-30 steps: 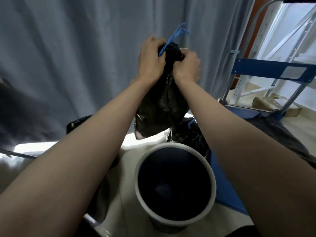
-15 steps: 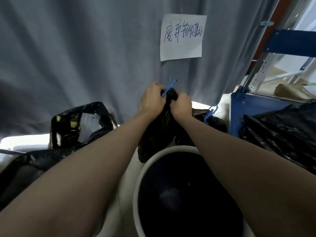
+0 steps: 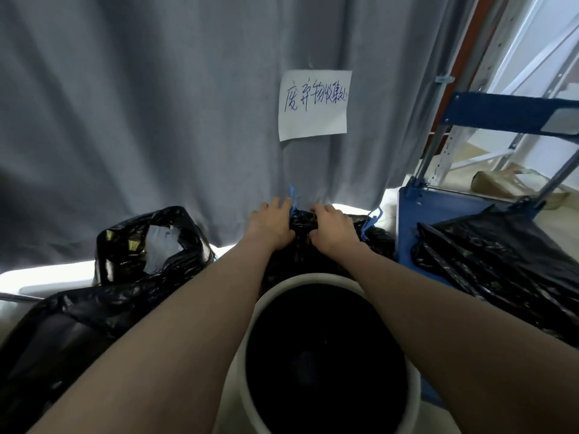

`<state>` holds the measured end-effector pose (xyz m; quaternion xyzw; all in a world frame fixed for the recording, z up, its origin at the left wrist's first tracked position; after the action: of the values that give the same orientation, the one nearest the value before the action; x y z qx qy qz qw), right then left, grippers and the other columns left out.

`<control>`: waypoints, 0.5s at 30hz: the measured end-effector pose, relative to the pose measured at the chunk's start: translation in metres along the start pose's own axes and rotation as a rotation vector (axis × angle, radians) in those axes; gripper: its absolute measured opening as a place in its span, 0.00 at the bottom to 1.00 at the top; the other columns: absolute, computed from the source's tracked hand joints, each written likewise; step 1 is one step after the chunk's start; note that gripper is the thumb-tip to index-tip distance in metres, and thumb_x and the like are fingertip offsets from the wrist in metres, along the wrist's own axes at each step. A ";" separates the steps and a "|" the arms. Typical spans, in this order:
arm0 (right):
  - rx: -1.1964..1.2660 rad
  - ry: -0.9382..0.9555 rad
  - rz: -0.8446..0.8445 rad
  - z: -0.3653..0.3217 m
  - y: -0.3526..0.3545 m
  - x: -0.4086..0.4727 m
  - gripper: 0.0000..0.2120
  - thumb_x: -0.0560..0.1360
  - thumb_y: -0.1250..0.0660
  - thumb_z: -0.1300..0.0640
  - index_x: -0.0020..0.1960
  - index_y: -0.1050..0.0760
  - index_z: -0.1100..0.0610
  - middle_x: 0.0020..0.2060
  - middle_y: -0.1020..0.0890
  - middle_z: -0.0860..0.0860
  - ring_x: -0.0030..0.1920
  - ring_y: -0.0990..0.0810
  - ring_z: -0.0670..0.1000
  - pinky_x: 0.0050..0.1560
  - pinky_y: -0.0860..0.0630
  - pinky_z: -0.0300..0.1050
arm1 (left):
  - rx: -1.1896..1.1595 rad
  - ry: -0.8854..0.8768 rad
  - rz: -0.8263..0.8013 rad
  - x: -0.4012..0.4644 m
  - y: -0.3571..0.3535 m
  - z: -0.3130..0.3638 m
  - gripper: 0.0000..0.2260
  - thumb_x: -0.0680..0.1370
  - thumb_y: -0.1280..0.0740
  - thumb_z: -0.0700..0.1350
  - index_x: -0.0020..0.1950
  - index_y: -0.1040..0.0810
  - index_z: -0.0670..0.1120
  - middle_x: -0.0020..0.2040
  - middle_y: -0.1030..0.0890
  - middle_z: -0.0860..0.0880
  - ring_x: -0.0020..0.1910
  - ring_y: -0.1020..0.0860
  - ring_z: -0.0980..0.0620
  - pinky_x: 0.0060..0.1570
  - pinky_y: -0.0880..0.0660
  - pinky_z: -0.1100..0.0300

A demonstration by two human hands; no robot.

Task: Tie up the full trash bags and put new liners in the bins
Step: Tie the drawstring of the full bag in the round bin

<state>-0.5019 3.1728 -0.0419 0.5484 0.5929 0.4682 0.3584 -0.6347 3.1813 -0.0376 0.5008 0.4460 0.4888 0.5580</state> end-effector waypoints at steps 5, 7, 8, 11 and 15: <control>0.019 -0.034 0.046 0.019 0.037 -0.038 0.23 0.74 0.36 0.58 0.68 0.33 0.56 0.62 0.27 0.58 0.61 0.27 0.61 0.61 0.31 0.54 | 0.050 -0.025 0.061 -0.022 0.034 0.027 0.25 0.80 0.41 0.53 0.75 0.40 0.48 0.70 0.34 0.43 0.67 0.32 0.40 0.63 0.32 0.46; 0.011 -0.080 0.050 0.036 0.047 -0.053 0.22 0.74 0.36 0.58 0.67 0.33 0.56 0.61 0.27 0.58 0.60 0.27 0.61 0.60 0.31 0.54 | 0.047 -0.043 0.067 -0.028 0.039 0.044 0.24 0.80 0.42 0.54 0.75 0.38 0.47 0.71 0.35 0.43 0.67 0.32 0.41 0.63 0.32 0.46; 0.006 -0.107 0.048 0.046 0.052 -0.059 0.21 0.74 0.36 0.58 0.66 0.34 0.56 0.60 0.28 0.58 0.60 0.27 0.61 0.59 0.32 0.54 | 0.038 -0.051 0.074 -0.029 0.040 0.054 0.23 0.80 0.42 0.54 0.74 0.37 0.46 0.71 0.35 0.43 0.68 0.32 0.41 0.63 0.32 0.46; -0.023 -0.167 0.038 0.079 0.065 -0.075 0.20 0.74 0.36 0.57 0.66 0.33 0.55 0.61 0.28 0.57 0.62 0.29 0.61 0.59 0.33 0.54 | 0.003 -0.095 0.081 -0.030 0.040 0.090 0.22 0.80 0.42 0.53 0.71 0.34 0.44 0.69 0.33 0.42 0.68 0.32 0.40 0.65 0.33 0.45; -0.064 -0.241 0.008 0.133 0.087 -0.094 0.20 0.76 0.37 0.55 0.67 0.35 0.55 0.62 0.30 0.58 0.61 0.28 0.62 0.60 0.32 0.56 | -0.052 -0.161 0.061 -0.028 0.033 0.144 0.22 0.80 0.41 0.54 0.71 0.33 0.45 0.69 0.32 0.43 0.68 0.32 0.41 0.65 0.33 0.46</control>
<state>-0.3366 3.0980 -0.0080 0.5915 0.5280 0.4192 0.4424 -0.4993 3.1362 0.0104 0.5371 0.3714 0.4750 0.5899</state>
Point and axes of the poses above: each hand's wrist, its own x-axis towards the middle knuckle, its own y-axis out of the back of the hand, z = x × y, the point moved 4 cm from there along x, towards the middle knuckle
